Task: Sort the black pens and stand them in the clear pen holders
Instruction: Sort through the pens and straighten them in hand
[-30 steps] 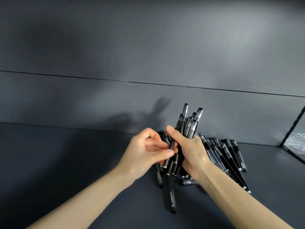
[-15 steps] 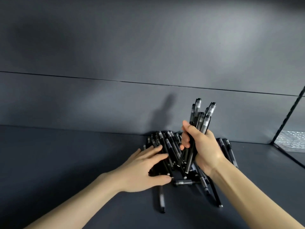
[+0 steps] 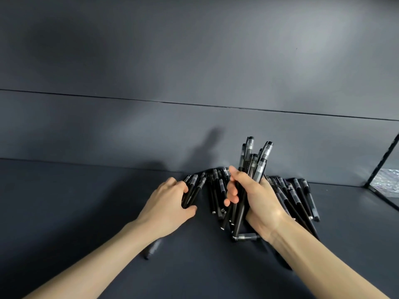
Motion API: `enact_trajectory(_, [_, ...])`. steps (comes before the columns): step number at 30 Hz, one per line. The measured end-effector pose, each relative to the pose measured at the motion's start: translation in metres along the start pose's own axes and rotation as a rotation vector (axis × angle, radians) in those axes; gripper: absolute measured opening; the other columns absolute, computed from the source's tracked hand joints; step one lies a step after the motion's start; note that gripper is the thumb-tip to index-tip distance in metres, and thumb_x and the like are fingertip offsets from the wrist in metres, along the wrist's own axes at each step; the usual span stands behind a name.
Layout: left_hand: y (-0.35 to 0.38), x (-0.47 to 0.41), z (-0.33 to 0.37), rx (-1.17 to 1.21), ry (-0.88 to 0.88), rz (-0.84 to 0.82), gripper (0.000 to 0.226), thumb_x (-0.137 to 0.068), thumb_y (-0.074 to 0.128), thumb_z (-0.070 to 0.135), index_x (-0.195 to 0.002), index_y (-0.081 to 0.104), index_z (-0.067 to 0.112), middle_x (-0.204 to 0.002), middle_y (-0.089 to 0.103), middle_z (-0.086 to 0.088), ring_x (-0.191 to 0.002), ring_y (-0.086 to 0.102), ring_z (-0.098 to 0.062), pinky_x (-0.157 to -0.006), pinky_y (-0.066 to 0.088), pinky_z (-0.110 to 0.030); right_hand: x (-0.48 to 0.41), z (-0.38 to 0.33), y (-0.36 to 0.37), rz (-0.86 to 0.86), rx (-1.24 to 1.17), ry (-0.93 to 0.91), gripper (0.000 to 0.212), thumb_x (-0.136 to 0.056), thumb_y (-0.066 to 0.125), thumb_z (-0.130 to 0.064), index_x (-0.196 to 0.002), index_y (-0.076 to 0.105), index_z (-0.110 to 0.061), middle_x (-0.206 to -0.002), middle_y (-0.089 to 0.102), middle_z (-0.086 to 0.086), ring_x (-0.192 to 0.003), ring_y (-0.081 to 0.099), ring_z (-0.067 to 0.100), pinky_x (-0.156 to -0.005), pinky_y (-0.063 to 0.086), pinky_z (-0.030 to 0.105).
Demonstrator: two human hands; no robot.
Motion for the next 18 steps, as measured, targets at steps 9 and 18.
enact_trajectory(9, [-0.008,-0.002,-0.002,-0.107,0.023,0.041,0.033,-0.095,0.047,0.028,-0.069,0.044,0.008,-0.073,0.043,0.000,-0.068,0.049,-0.024,-0.061,0.039,-0.033,0.002,0.005,0.006,-0.010,0.001,-0.026,0.030,-0.089,0.061,-0.012,-0.105,0.058,0.014,-0.051,0.043,0.004,-0.046,0.039,0.015,-0.052,0.048,0.026])
enact_trajectory(18, [-0.024,0.019,0.025,0.786,0.109,0.191,0.023,-0.095,0.051,0.013,-0.077,0.064,0.006,-0.049,0.047,0.007,-0.047,0.039,-0.007,-0.052,0.037,-0.021,0.004,0.007,0.014,-0.012,0.031,-0.061,0.023,-0.082,0.069,-0.020,-0.066,0.059,-0.007,-0.056,0.046,0.008,-0.054,0.043,0.024,-0.051,0.046,0.028])
Point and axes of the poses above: each hand's wrist, its own x-axis away from the middle knuckle, its own y-axis out of the palm, z = x × y, the point moved 3 cm from there along -x, towards the middle knuckle
